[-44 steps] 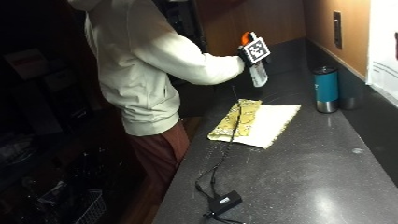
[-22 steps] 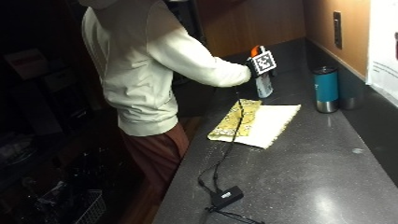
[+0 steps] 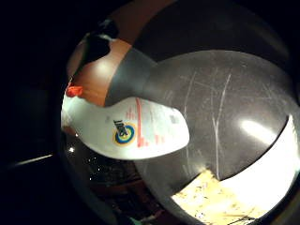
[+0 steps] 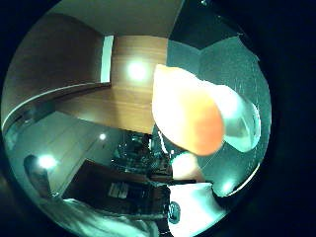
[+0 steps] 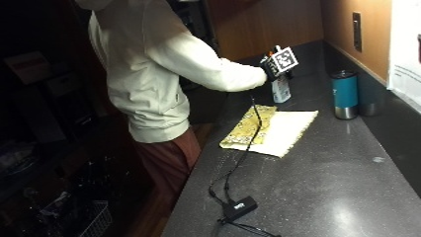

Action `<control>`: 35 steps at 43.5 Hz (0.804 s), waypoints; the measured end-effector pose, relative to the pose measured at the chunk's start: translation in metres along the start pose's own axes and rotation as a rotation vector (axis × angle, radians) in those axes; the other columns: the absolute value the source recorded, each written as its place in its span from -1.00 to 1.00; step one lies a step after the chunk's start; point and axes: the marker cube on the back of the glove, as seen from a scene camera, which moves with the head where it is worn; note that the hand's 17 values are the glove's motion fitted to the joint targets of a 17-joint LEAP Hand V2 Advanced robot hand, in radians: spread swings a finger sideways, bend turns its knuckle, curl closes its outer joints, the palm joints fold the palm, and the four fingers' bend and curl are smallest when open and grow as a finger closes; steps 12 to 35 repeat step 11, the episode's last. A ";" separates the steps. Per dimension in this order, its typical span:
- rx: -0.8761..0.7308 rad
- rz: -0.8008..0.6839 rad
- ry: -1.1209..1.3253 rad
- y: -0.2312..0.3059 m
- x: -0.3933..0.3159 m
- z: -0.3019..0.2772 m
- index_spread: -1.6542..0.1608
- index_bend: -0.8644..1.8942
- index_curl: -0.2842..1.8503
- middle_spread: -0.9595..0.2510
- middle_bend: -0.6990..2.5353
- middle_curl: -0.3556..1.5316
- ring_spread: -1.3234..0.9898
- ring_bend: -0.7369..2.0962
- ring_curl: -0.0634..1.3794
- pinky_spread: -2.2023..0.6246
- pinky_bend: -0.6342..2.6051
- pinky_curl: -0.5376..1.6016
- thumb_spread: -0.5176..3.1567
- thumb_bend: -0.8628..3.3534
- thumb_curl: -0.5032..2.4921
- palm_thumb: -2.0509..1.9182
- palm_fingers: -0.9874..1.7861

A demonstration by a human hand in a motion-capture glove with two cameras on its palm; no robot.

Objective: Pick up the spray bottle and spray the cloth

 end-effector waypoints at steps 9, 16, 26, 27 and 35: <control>-0.171 -0.012 0.043 0.034 -0.003 -0.020 0.49 -0.31 -0.48 0.50 -0.44 -0.23 0.08 -0.17 -0.42 0.60 -0.36 -0.13 -0.25 -0.61 -0.32 0.35 -0.03; -0.172 -0.015 0.042 0.037 -0.005 -0.024 0.49 -0.31 -0.48 0.51 -0.45 -0.24 0.08 -0.17 -0.42 0.61 -0.36 -0.14 -0.25 -0.61 -0.32 0.34 -0.04; -0.172 -0.015 0.042 0.037 -0.005 -0.024 0.49 -0.31 -0.48 0.51 -0.45 -0.24 0.08 -0.17 -0.42 0.61 -0.36 -0.14 -0.25 -0.61 -0.32 0.34 -0.04; -0.172 -0.015 0.042 0.037 -0.005 -0.024 0.49 -0.31 -0.48 0.51 -0.45 -0.24 0.08 -0.17 -0.42 0.61 -0.36 -0.14 -0.25 -0.61 -0.32 0.34 -0.04; -0.172 -0.015 0.042 0.037 -0.005 -0.024 0.49 -0.31 -0.48 0.51 -0.45 -0.24 0.08 -0.17 -0.42 0.61 -0.36 -0.14 -0.25 -0.61 -0.32 0.34 -0.04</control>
